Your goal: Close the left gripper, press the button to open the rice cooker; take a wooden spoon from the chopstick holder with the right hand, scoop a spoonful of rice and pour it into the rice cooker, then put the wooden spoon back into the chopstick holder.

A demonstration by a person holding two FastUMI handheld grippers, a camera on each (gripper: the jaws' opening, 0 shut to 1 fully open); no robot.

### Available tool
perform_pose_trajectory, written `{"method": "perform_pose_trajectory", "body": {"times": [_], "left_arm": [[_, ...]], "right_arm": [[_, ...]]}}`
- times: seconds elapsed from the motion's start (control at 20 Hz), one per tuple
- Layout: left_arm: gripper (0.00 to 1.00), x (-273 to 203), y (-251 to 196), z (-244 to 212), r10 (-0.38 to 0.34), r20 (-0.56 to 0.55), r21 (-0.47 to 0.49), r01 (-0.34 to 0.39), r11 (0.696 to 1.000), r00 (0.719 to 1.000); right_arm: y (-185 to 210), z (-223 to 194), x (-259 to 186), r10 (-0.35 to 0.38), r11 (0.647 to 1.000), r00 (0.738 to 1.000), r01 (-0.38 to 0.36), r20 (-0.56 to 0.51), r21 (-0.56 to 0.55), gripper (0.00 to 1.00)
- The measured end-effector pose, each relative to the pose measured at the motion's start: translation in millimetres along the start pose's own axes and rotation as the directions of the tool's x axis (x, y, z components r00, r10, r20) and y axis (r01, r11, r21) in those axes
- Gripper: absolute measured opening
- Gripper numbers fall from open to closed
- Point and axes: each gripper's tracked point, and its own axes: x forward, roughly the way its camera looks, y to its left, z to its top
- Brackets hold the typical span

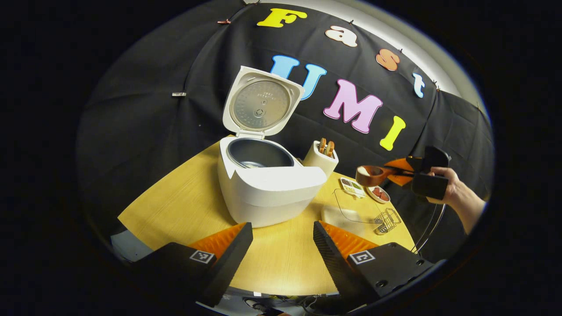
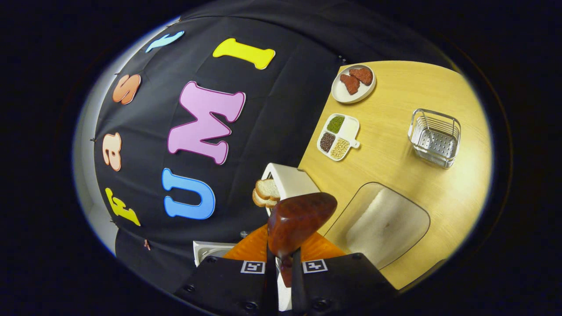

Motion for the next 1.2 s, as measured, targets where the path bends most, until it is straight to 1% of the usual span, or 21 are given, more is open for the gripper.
{"method": "perform_pose_trajectory", "body": {"times": [0.15,0.4,0.45,0.5,0.6,0.75,0.85,1.0,1.1,1.2], "left_arm": [[0.96,-8.4,8.2,1.0,0.014,0.010,-0.009,-0.013,1.000,1.000],[0.96,-17.3,31.1,7.0,0.044,0.033,-0.043,-0.043,0.998,0.998],[0.96,-20.0,37.4,8.9,0.054,0.039,-0.046,-0.052,0.998,0.998],[0.96,-20.7,44.0,9.1,0.064,0.042,-0.050,-0.061,0.997,0.997],[0.96,-22.4,56.2,11.2,0.080,0.047,-0.061,-0.077,0.995,0.996],[0.96,-21.7,74.1,13.2,0.097,0.047,-0.081,-0.093,0.992,0.994],[0.96,-20.7,89.1,14.8,0.117,0.042,-0.090,-0.113,0.990,0.992],[0.96,-22.1,103.9,22.3,0.138,0.053,-0.097,-0.132,0.986,0.989],[0.96,-24.3,111.8,23.9,0.144,0.051,-0.080,-0.140,0.987,0.988],[0.96,-28.8,121.3,26.2,0.158,0.049,-0.048,-0.155,0.987,0.986]], "right_arm": [[31.1,-23.2,6.1,0.053,0.998,0.998,-0.052,-0.040,0.024,0.16],[69.6,-71.6,24.5,0.097,0.995,0.990,-0.093,-0.099,0.047,0.16],[73.4,-82.8,29.4,0.100,0.994,0.989,-0.096,-0.111,0.046,0.12],[78.7,-93.2,34.5,0.103,0.994,0.987,-0.098,-0.122,0.045,0.16],[91.0,-118.3,46.7,0.114,0.993,0.983,-0.112,-0.144,0.026,0.16],[103.2,-152.8,72.7,0.109,0.988,0.980,-0.125,-0.165,-0.090,0.16],[117.4,-174.6,87.6,0.125,0.973,0.977,-0.154,-0.171,-0.170,0.16],[125.4,-204.3,108.4,0.131,0.941,0.974,-0.181,-0.185,-0.285,0.16],[115.9,-220.5,120.9,0.103,0.921,0.977,-0.164,-0.186,-0.353,0.16],[109.8,-232.7,129.5,0.093,0.885,0.979,-0.164,-0.180,-0.435,0.16]]}}
